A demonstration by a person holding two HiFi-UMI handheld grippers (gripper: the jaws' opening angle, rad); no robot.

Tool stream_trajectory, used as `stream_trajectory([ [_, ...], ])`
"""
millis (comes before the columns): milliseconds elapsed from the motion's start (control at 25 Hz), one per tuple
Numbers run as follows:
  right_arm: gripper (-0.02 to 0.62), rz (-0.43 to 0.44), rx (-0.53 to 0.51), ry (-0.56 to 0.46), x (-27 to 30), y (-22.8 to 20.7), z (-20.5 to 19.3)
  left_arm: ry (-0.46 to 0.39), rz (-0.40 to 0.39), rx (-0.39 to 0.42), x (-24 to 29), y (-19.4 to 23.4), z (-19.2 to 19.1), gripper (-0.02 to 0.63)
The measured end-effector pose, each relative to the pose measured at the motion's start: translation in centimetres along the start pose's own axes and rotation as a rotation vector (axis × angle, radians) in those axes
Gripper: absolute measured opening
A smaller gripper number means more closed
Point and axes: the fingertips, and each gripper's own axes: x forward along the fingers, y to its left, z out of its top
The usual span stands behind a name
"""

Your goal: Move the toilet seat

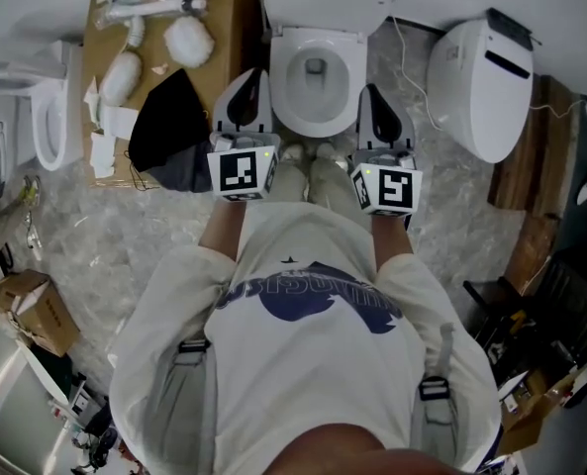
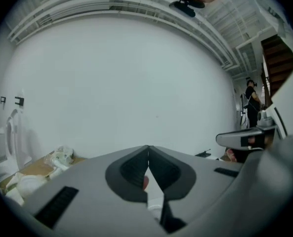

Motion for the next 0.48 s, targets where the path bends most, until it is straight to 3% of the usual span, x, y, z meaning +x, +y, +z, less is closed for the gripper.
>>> stream_trajectory([
  [160,0.012,-0.05,0.033,0.17,0.5,-4.0,-8.1,0.19,0.035,-0.007,1.0,1.4,-7.8,-0.002],
  [320,0.012,-0.133,0.109,0.347,1.0,-9.2,-17.9,0.347,0.105,-0.1,2.1,3.7,-16.0,-0.002],
  [480,0.012,-0.165,0.143,0.457,1.1,-12.5,-25.9,0.445,0.168,-0.212,2.5,5.5,-23.6,-0.002],
])
